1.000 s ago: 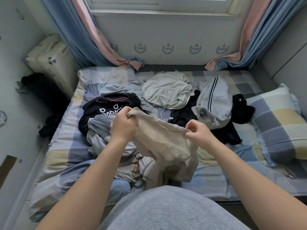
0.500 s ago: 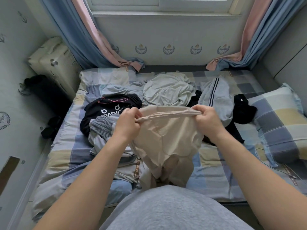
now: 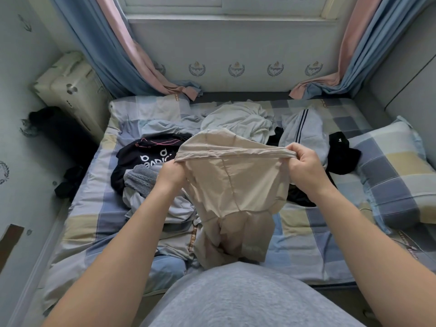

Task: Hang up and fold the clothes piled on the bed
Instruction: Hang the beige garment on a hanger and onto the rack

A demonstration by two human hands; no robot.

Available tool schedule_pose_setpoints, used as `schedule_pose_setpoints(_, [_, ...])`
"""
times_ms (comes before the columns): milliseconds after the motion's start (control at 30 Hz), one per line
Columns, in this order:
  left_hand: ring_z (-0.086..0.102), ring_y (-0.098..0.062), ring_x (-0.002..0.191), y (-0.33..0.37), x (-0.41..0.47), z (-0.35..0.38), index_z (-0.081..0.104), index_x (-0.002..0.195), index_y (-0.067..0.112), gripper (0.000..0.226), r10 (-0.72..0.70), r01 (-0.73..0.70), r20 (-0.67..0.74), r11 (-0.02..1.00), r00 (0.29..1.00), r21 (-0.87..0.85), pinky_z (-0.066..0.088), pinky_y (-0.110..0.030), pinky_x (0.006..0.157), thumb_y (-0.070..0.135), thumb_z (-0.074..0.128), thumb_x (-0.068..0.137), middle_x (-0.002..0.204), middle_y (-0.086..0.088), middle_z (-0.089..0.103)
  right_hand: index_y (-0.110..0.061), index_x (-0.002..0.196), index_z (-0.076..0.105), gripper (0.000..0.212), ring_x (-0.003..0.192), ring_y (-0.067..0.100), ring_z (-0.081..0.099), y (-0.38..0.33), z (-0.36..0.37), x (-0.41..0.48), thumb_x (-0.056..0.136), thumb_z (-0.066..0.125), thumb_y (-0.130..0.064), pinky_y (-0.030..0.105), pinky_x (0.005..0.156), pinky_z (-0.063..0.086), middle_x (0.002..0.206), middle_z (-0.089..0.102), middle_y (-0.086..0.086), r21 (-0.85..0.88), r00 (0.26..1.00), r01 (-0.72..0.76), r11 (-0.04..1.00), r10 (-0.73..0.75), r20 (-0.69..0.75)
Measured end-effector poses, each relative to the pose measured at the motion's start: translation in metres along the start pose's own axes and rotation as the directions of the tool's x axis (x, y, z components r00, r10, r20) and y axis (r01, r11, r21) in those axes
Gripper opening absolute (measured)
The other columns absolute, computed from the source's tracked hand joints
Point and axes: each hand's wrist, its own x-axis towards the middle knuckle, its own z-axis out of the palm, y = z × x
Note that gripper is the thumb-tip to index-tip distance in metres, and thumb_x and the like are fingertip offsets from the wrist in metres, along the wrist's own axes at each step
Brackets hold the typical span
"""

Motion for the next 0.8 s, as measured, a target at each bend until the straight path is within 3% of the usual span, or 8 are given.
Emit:
schedule_pose_setpoints(67, [0.06,-0.031,0.083,0.002,0.003,0.004,0.059,0.071,0.009,0.028,-0.104,0.105,0.029,0.994,0.994,-0.026,0.054,-0.048,0.084,0.009,0.045,0.095,0.072,-0.011,0.061,-0.009,0.078,0.058,0.022,0.053,0.009,0.042,-0.001,-0.002,0.004,0.093,0.046,0.001,0.026,0.049,0.035,0.065,0.052,0.001,-0.035,0.999,0.026,0.999,-0.027,-0.038])
schedule_pose_setpoints(133, [0.056,-0.028,0.09,0.004,0.008,0.006,0.064,0.094,0.001,0.03,-0.13,0.13,0.014,0.991,0.991,-0.03,0.053,-0.048,0.092,0.02,0.043,0.102,0.08,-0.009,0.059,-0.009,0.079,0.057,0.021,0.05,0.003,0.04,-0.001,-0.005,0.008,0.095,0.046,-0.001,0.022,0.047,0.034,0.063,0.05,-0.001,-0.059,0.997,0.041,0.997,-0.045,-0.059])
schedule_pose_setpoints(200, [0.05,-0.024,0.091,0.006,0.009,0.005,0.064,0.115,-0.006,0.036,-0.044,0.046,-0.027,0.998,0.999,0.038,0.05,-0.039,0.081,0.021,0.041,0.106,0.091,-0.014,0.059,-0.01,0.078,0.057,0.022,0.049,0.001,0.039,-0.002,-0.01,0.011,0.097,0.048,-0.004,0.021,0.047,0.034,0.063,0.049,-0.002,-0.07,0.996,0.051,0.996,-0.056,-0.071])
schedule_pose_setpoints(267, [0.049,-0.019,0.081,0.007,0.007,0.002,0.067,0.099,0.0,0.033,0.103,-0.103,0.012,0.994,0.995,0.039,0.041,-0.03,0.063,0.024,0.045,0.106,0.087,-0.015,0.059,-0.005,0.078,0.057,0.022,0.051,0.003,0.038,-0.004,-0.016,0.015,0.099,0.048,-0.006,0.021,0.048,0.033,0.066,0.049,0.002,-0.066,0.994,0.063,0.996,-0.069,-0.086])
schedule_pose_setpoints(400, [0.033,-0.004,0.049,0.024,-0.001,-0.016,0.055,0.073,0.007,0.041,0.314,-0.32,0.11,0.947,0.943,0.036,0.026,-0.021,0.046,0.039,0.063,0.097,0.062,0.0,0.041,0.006,0.084,0.055,0.021,0.056,0.005,0.037,-0.023,-0.037,0.028,0.098,0.047,-0.007,0.021,0.051,0.032,0.071,0.048,0.008,-0.076,0.978,0.131,0.988,-0.141,-0.155])
schedule_pose_setpoints(533, [0.039,-0.016,0.064,0.072,0.003,-0.032,0.057,0.08,-0.012,0.042,0.455,-0.454,-0.002,0.889,0.891,-0.059,0.03,-0.03,0.059,0.024,0.059,0.1,0.07,-0.009,0.045,0.002,0.08,0.057,0.022,0.059,0.005,0.038,-0.067,-0.056,0.049,0.097,0.049,-0.01,0.024,0.054,0.032,0.066,0.046,0.002,-0.08,0.944,0.256,0.963,-0.267,-0.192])
schedule_pose_setpoints(633, [0.032,-0.01,0.055,0.127,-0.001,-0.041,0.051,0.066,0.004,0.041,0.524,-0.532,-0.089,0.834,0.847,-0.146,0.026,-0.029,0.052,0.023,0.054,0.103,0.056,0.004,0.039,0.007,0.082,0.055,0.025,0.053,0.001,0.034,-0.111,-0.066,0.065,0.098,0.047,-0.011,0.022,0.049,0.028,0.063,0.04,-0.001,-0.075,0.904,0.348,0.934,-0.356,-0.236])
schedule_pose_setpoints(800, [0.026,-0.008,0.045,0.216,-0.016,-0.057,0.032,0.058,0.022,0.052,0.581,-0.595,-0.135,0.764,0.802,-0.248,0.022,-0.025,0.046,0.038,0.049,0.105,0.044,0.013,0.028,-0.015,0.082,0.058,0.022,0.042,0.003,0.047,-0.185,-0.083,0.083,0.097,0.042,-0.01,0.02,0.041,0.036,0.059,0.047,0.002,-0.018,0.842,0.458,0.889,-0.44,-0.312])
